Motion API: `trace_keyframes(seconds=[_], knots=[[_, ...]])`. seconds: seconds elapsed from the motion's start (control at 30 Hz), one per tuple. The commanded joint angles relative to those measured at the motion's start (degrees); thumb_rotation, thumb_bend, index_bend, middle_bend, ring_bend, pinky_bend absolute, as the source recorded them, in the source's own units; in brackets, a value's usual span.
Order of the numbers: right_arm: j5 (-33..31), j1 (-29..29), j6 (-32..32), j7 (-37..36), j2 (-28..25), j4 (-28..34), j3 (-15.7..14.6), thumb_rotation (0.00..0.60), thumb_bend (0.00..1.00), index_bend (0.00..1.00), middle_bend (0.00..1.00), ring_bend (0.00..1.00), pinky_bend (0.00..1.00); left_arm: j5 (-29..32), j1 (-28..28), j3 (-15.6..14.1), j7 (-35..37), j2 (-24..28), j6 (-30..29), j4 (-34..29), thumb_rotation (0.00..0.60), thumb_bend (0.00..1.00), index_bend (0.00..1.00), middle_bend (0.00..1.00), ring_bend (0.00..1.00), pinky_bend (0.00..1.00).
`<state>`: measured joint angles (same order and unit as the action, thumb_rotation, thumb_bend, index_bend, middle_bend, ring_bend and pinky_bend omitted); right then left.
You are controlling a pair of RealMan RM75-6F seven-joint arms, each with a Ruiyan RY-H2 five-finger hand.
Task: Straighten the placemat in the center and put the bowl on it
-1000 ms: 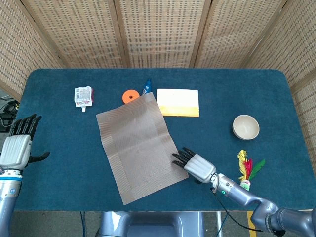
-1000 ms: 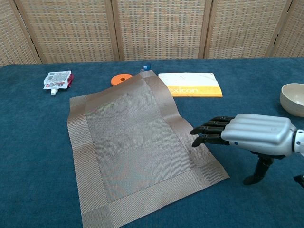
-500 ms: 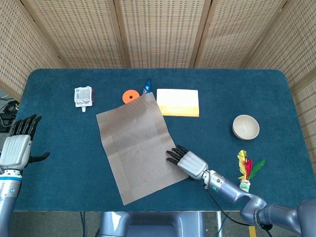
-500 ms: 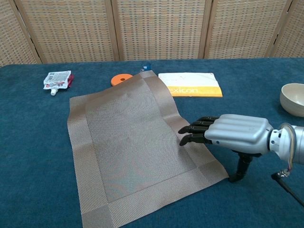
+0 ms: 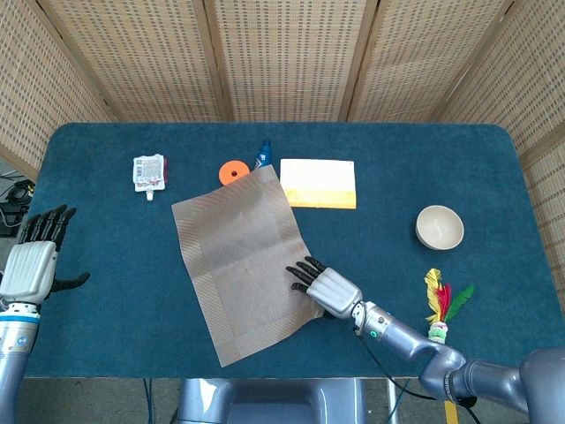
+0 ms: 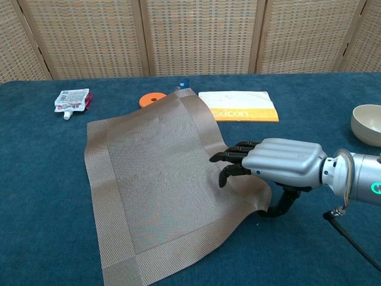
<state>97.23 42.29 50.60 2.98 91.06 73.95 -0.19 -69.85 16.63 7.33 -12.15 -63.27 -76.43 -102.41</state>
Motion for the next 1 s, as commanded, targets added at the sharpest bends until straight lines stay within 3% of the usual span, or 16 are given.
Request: trace_keyframes(seconds=[0.03,0.17,0.37,0.53,0.73,1.0], knots=[[0.49,0.0,0.76,-0.46,-0.04,0.18,-0.57,0.6,0.62,0.47,0.0,0.0,0.0,-0.05,-0.02,0.02,0.06,0.02,0.06,0.02,0.6,0.0,0.0,0.0,0.0,0.0],[3.86,-0.83,5.46,-2.69,-0.41,0.54,-2.73,0.6,0.7,0.65,0.0,0.0,0.0,-0.19,0.01,-0.01,0.12,0.01,0.35,0.0,0.6,0.0,0.0,0.0,0.0,0.0],[10.5,-1.8,11.68,-2.65,-3.64,0.5,-7.36,0.6,0.68,0.69,0.0,0.0,0.0,-0.01,0.0,0.08,0.14,0.04,0.64,0.02,0.6,0.0,0.0,0.0,0.0,0.0],[14.98,-1.79,15.45,0.58,-7.41,-0.67,-9.25,0.6,0.65,0.7,0.01,0.0,0.0,-0.01,0.11,0.05,0.02,-0.04,1.0,-0.05,0.6,0.0,0.0,0.0,0.0,0.0],[18.19,0.0,17.57,5.33,-10.89,-4.49,-8.36,0.6,0.6,0.7,0.01,0.0,0.0,0.28,0.31,0.13,-0.1,-0.1,1.5,-0.08,0.6,0.0,0.0,0.0,0.0,0.0],[20.56,7.83,16.39,8.1,-8.87,-21.29,-3.67,0.6,0.54,0.7,0.0,0.0,0.0,0.88,0.49,0.22,-0.54,-0.17,2.0,0.1,0.6,0.0,0.0,0.0,0.0,0.0]])
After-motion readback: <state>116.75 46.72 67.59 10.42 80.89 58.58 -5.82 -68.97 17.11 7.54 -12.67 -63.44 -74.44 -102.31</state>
